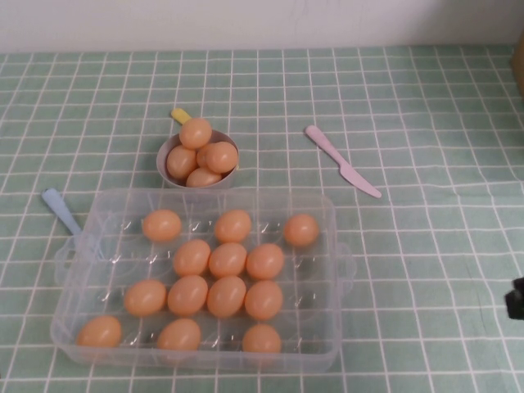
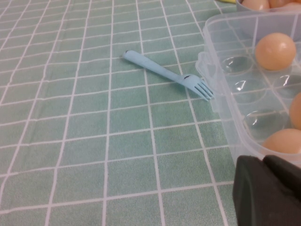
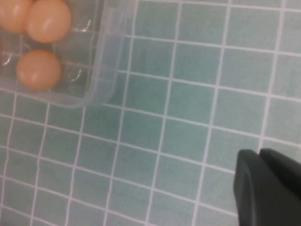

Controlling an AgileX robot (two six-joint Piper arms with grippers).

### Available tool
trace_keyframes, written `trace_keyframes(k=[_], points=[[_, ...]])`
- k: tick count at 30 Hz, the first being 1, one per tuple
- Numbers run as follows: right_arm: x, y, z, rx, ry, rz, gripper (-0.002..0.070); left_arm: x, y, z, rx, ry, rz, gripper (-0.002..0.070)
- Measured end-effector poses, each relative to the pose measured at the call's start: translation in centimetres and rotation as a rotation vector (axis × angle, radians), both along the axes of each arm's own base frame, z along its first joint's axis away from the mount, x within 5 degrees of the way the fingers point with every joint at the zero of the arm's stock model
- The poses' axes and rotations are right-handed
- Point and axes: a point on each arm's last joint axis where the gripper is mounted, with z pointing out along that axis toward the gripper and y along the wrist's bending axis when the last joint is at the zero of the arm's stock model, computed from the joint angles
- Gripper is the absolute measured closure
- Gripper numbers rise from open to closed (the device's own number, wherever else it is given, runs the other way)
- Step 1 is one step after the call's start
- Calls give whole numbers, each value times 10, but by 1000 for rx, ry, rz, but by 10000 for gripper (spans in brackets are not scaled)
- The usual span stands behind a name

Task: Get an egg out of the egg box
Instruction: Pick up the egg from the plastic box

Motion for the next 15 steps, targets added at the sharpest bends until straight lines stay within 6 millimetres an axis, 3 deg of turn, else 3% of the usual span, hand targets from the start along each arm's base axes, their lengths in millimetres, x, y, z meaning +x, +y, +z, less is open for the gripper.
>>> trace_keyframes(k=[6,15], points=[[29,60,-3,-56,30,177,694,0,0,0,0,0,0,678],[54,152,-15,-120,62,362,694,0,0,0,0,0,0,678]])
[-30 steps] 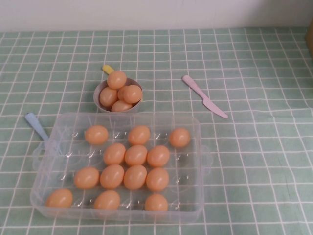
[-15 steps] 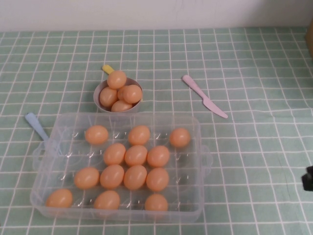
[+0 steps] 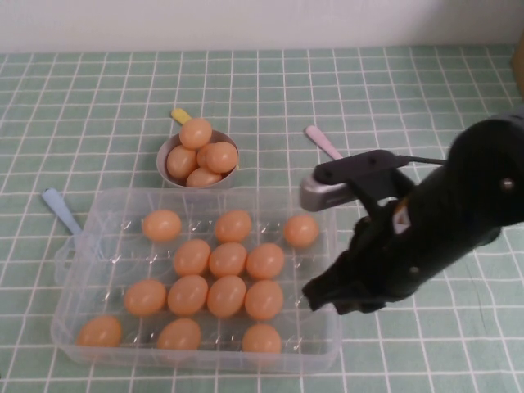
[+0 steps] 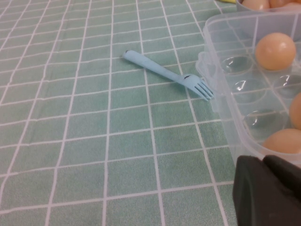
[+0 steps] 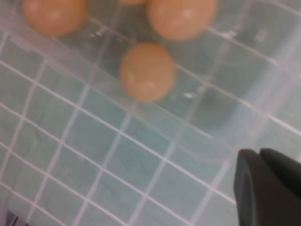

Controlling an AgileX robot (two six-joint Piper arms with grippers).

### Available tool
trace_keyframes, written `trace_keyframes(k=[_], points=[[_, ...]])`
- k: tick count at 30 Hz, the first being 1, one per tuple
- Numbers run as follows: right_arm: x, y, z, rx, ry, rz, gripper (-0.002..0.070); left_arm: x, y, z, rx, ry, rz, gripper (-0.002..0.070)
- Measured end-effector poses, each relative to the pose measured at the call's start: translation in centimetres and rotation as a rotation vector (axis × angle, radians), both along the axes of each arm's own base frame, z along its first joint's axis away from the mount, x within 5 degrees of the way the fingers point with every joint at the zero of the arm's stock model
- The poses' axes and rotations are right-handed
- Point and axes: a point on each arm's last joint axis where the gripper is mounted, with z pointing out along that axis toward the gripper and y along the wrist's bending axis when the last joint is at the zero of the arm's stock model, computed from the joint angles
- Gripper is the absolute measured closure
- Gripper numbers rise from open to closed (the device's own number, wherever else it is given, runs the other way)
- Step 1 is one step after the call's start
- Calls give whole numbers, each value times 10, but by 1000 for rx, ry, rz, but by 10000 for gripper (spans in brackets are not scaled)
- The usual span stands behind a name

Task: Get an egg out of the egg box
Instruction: Pick up the egg from the plastic box

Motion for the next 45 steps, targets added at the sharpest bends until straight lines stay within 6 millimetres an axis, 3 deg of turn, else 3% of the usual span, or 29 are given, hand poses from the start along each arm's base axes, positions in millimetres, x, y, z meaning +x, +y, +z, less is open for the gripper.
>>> trace_keyframes(k=[5,9,15,19,25,38,45], points=[[9,43,-10,-8,20,46,682,0,0,0,0,0,0,678],[18,65,-16,-18,35,64,603,0,0,0,0,0,0,678],[33,82,-31,-44,90,10,314,0,0,0,0,0,0,678],[36,84,-39,-54,128,-70,208,0,0,0,0,0,0,678],[37,87,-48,-79,148,-149,181,0,0,0,0,0,0,678],[13,109,-54,-97,145,-118,178,0,0,0,0,0,0,678],[18,108,-55,-100,116,-182,178,0,0,0,0,0,0,678]])
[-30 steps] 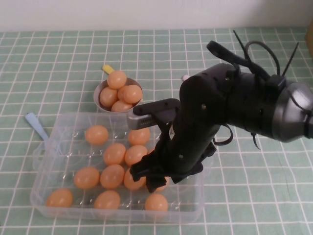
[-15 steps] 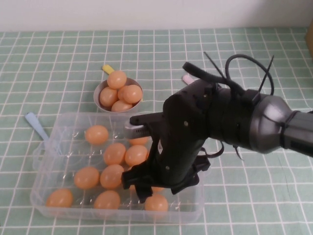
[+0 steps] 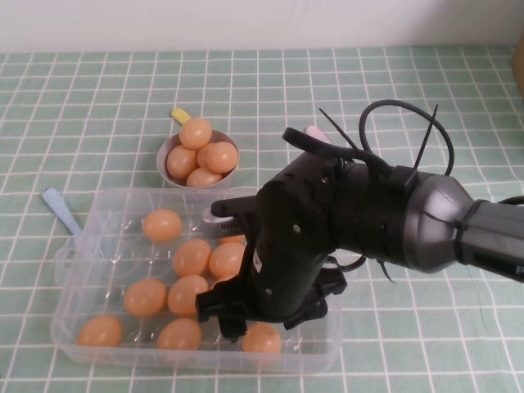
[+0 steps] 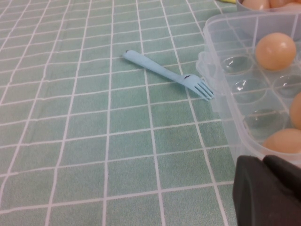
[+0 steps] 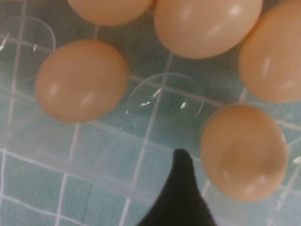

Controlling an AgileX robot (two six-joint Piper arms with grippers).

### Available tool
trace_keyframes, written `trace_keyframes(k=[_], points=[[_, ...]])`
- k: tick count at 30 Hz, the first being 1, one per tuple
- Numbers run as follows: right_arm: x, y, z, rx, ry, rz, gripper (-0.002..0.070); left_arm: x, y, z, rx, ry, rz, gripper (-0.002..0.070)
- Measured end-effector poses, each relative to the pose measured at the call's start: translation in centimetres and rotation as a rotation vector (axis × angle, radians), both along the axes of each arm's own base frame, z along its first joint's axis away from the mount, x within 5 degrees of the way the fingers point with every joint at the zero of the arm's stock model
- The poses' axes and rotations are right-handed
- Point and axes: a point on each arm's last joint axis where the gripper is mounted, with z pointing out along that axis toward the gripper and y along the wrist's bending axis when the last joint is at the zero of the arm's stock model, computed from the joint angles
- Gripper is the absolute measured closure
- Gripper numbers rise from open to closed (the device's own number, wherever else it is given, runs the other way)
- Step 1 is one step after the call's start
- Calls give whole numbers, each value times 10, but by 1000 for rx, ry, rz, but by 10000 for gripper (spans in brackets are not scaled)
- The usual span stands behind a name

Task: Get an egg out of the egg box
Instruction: Pick up the egg from the plastic box

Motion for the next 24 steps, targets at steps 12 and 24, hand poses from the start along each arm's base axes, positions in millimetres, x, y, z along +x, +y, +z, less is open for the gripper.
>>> trace_keyframes(k=[12,24], points=[[8,2,-14,-3,23,-96,178,0,0,0,0,0,0,678],[12,1,-23,-20,39,-119,178,0,0,0,0,0,0,678]])
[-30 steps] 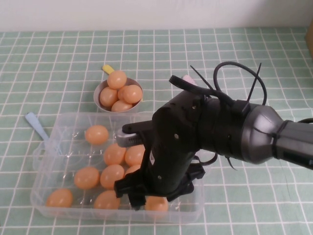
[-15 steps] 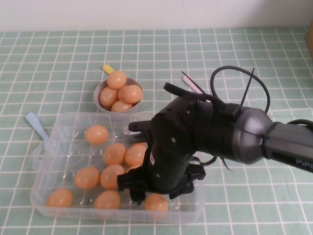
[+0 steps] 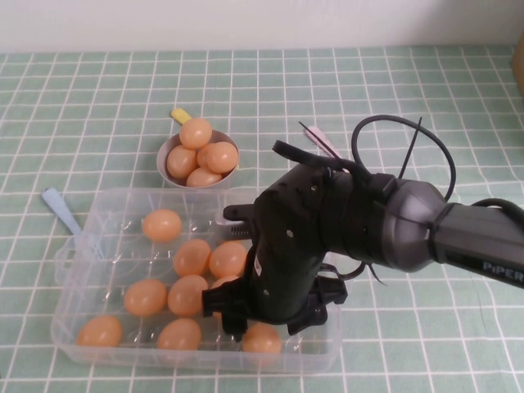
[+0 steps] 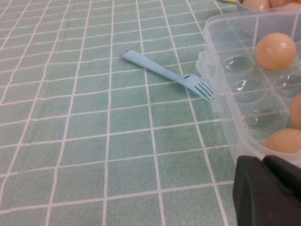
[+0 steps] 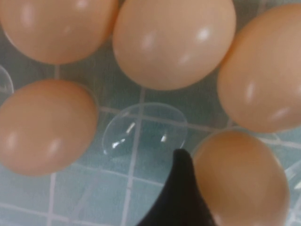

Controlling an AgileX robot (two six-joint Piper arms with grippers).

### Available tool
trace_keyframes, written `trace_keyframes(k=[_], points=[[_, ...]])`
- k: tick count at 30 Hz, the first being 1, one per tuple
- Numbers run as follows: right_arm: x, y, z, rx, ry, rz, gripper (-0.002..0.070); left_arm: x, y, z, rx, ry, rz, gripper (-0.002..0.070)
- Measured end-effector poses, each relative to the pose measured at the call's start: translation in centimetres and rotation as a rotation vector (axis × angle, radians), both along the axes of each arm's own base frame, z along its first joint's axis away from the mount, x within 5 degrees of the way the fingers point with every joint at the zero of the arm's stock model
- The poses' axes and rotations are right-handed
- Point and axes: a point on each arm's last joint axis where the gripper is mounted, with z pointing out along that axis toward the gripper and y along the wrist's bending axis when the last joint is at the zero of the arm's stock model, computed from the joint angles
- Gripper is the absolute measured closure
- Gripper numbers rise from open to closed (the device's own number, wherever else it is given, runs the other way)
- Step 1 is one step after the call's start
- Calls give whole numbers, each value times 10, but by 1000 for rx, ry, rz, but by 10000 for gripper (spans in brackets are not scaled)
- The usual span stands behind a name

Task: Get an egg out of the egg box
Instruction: Pick up the egg from the plastic box

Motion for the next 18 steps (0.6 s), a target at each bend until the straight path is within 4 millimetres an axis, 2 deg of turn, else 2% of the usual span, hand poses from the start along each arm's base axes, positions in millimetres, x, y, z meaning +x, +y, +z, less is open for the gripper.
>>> trace_keyframes(k=[18], points=[[-2,4,-9,4,48,16,178,0,0,0,0,0,0,678]])
